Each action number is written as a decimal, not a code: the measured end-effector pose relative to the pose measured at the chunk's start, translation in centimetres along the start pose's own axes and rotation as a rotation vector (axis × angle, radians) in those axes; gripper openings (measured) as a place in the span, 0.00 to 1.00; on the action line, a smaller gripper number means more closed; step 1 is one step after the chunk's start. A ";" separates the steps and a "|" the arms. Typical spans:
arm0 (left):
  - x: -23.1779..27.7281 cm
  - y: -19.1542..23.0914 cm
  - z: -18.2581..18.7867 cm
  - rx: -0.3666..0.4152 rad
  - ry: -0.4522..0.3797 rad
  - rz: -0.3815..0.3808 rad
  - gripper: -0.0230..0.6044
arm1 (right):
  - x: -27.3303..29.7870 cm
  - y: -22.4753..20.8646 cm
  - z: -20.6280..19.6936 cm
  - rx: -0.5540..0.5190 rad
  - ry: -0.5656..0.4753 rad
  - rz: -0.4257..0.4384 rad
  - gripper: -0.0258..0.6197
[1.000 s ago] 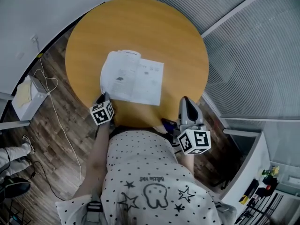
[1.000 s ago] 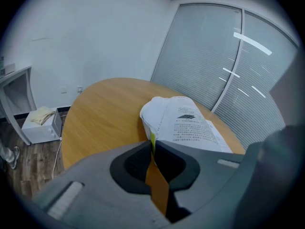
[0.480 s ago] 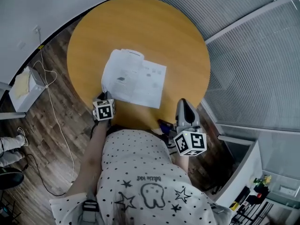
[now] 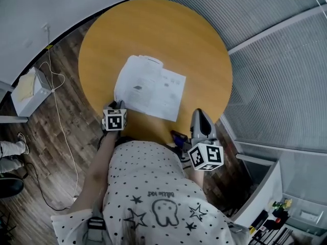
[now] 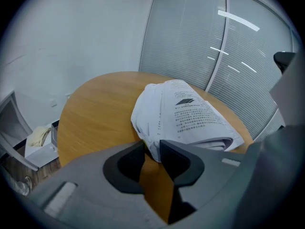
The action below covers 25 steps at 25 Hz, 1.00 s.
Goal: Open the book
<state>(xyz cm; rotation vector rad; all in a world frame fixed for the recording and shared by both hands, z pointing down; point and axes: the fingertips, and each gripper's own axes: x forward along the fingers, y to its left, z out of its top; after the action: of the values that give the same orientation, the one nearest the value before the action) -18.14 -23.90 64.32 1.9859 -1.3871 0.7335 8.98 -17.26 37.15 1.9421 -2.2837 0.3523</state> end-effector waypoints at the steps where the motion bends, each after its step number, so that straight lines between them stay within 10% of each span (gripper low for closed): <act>1: 0.0 -0.2 -0.1 0.003 0.004 -0.011 0.22 | 0.1 0.0 0.0 0.000 0.000 0.001 0.05; 15: -3.3 3.3 2.5 -0.093 -0.133 0.044 0.45 | 1.6 0.7 0.2 -0.008 0.000 0.034 0.05; 25: -7.3 0.2 10.1 -0.112 -0.379 -0.065 0.08 | 0.6 0.4 0.2 -0.013 -0.007 0.005 0.05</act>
<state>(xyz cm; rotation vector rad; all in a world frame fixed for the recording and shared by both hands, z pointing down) -19.49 -26.94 52.28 2.1424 -1.5280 0.2484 8.50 -17.85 37.04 1.9349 -2.2893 0.3311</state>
